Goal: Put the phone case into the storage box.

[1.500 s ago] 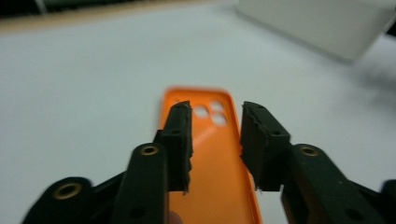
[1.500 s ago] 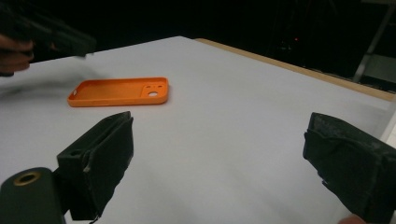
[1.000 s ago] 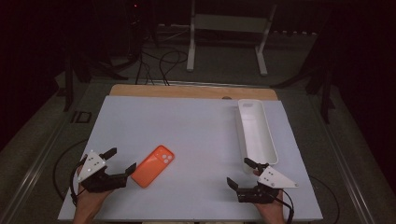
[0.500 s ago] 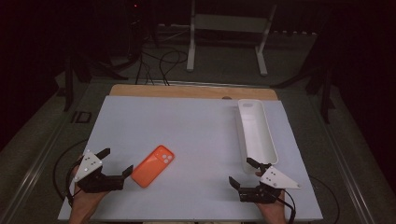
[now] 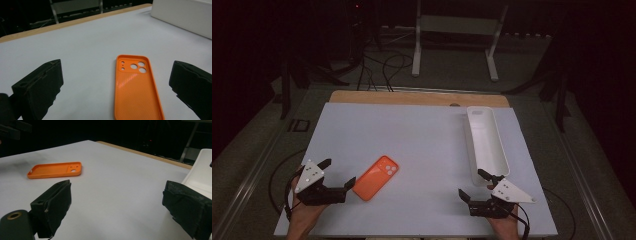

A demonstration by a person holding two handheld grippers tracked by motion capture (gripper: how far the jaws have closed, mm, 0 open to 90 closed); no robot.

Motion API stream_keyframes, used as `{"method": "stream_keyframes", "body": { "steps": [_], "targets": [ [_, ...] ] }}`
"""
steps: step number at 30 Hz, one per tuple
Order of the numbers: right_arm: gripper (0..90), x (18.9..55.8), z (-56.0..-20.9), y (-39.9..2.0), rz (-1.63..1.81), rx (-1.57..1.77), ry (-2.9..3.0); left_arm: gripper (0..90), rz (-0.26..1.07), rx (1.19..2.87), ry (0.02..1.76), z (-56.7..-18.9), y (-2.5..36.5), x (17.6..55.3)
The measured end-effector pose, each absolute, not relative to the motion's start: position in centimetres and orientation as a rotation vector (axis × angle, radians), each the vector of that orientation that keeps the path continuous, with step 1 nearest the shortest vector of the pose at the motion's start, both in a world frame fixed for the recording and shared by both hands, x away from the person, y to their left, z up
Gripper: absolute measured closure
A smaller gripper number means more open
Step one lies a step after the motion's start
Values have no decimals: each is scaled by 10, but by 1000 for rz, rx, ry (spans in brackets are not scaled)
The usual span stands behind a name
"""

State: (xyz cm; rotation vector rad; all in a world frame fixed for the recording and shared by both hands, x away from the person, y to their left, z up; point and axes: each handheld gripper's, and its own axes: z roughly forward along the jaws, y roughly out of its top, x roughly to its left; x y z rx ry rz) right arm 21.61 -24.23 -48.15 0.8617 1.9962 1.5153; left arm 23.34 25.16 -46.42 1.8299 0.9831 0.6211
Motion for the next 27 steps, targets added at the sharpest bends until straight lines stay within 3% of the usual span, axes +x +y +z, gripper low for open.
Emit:
{"method": "stream_keyframes", "body": {
  "steps": [27],
  "targets": [
    [86,218,-476,-254,1512,894,1951,0,492,2189,1029,-468,211,266]
  ]
}}
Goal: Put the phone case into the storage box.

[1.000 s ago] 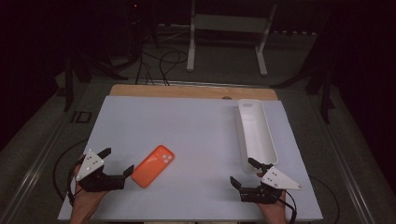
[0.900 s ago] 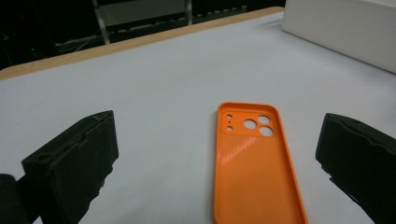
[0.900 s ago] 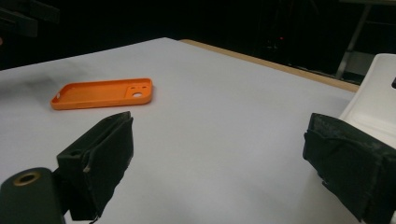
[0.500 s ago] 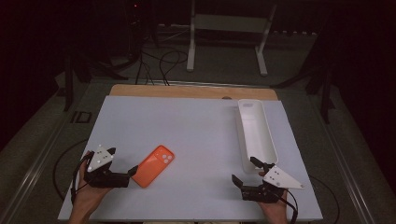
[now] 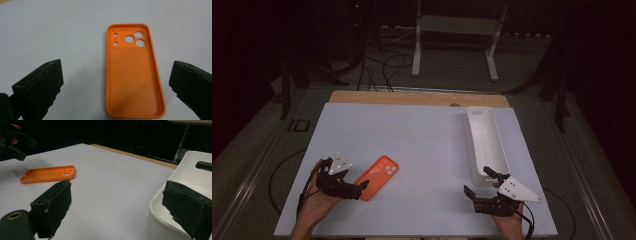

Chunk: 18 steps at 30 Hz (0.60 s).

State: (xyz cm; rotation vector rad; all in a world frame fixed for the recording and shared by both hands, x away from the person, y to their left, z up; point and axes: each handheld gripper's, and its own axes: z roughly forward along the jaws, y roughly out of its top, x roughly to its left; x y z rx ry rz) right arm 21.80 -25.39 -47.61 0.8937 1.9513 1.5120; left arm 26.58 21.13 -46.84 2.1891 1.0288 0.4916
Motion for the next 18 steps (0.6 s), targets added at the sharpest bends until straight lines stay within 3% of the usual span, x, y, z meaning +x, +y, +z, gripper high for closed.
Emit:
{"method": "stream_keyframes", "body": {
  "steps": [18],
  "targets": [
    [86,218,-476,-256,1507,890,1949,0,373,2336,1045,-478,191,285]
  ]
}}
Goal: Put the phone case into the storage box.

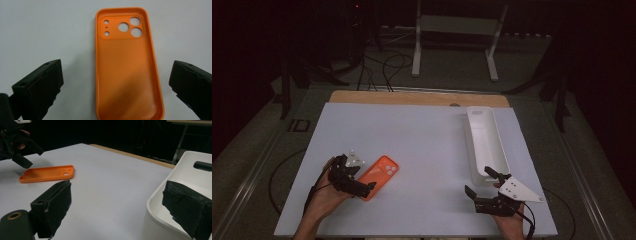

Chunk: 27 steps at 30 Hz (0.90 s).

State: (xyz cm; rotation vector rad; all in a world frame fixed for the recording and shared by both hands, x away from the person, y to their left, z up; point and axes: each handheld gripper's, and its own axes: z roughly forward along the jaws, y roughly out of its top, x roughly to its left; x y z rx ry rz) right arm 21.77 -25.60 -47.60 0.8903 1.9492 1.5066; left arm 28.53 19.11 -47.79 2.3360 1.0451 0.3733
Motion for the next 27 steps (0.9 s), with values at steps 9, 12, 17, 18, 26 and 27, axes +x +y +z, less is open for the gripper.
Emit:
{"method": "stream_keyframes", "body": {
  "steps": [9,12,17,18,26,27],
  "targets": [
    [86,217,-476,-256,1507,892,1946,0,338,2357,1058,-485,185,287],
    [86,217,-476,-256,1505,891,1945,0,324,2361,1066,-488,184,287],
    [86,217,-476,-256,1506,893,1942,0,312,2369,1076,-490,183,287],
    [86,217,-476,-256,1503,889,1944,0,313,2372,1073,-490,183,287],
    [86,217,-476,-256,1506,892,1942,0,293,2396,1084,-498,182,286],
    [86,216,-476,-256,1506,892,1942,0,289,2396,1089,-499,181,286]
  ]
}}
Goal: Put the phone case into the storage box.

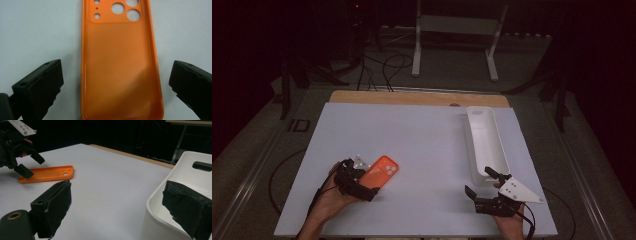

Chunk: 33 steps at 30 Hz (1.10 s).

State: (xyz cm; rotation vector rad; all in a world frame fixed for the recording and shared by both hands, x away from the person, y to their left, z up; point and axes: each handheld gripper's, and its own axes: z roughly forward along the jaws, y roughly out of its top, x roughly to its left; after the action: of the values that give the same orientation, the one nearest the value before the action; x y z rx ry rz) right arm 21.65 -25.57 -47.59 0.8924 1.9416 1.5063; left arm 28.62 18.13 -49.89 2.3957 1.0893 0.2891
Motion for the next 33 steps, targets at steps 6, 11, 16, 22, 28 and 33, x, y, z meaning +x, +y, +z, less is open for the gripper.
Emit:
{"method": "stream_keyframes", "body": {
  "steps": [6,11,16,22,28,33],
  "targets": [
    [86,217,-476,-256,1507,891,1941,0,277,2418,1100,-504,181,286],
    [86,217,-476,-255,1503,885,1943,1,274,2437,1100,-507,180,287],
    [86,217,-476,-255,1505,890,1941,4,267,2461,1114,-511,177,289],
    [86,217,-476,-255,1506,889,1940,3,252,2460,1117,-512,177,290],
    [86,216,-476,-255,1504,888,1942,1,247,2465,1112,-513,177,291],
    [86,217,-476,-254,1504,890,1945,3,244,2470,1109,-513,177,291]
  ]
}}
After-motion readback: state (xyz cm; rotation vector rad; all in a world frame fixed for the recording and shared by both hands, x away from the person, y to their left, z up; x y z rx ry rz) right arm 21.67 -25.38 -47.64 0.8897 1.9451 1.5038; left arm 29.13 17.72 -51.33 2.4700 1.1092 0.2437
